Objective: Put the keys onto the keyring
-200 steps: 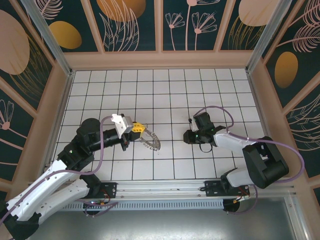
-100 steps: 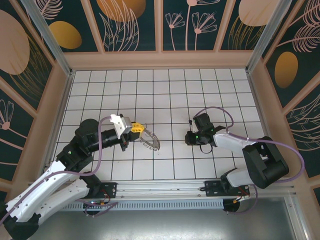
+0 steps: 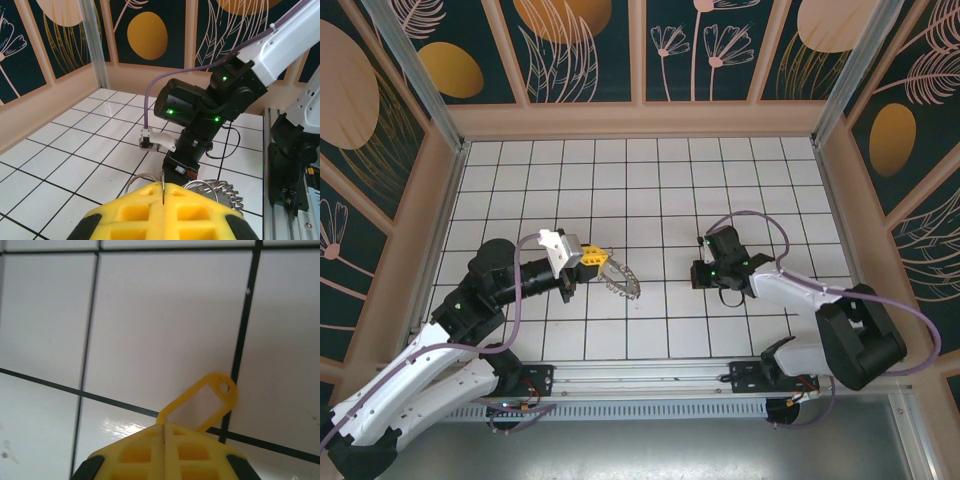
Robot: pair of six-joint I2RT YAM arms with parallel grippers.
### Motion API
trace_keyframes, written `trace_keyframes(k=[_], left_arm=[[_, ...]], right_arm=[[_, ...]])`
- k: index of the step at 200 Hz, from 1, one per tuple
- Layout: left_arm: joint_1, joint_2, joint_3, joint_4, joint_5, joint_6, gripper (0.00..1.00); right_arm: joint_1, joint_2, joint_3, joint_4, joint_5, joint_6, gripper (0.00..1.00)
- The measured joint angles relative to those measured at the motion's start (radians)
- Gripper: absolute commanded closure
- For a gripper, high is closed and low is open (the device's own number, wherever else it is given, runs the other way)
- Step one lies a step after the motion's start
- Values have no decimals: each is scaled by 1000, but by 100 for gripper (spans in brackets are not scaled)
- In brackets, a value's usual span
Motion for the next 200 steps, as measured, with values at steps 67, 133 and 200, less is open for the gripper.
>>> trace_keyframes(k=[67, 133, 200], left_arm=[[0, 1, 0, 1, 4, 0, 100], [0, 0, 0, 1, 4, 0, 100], [0, 0, 0, 1, 8, 0, 100]], right_arm=[[103, -58, -125, 149, 145, 167, 100], [110, -45, -135, 166, 171, 242, 91], [112, -141, -130, 51, 201, 253, 73]])
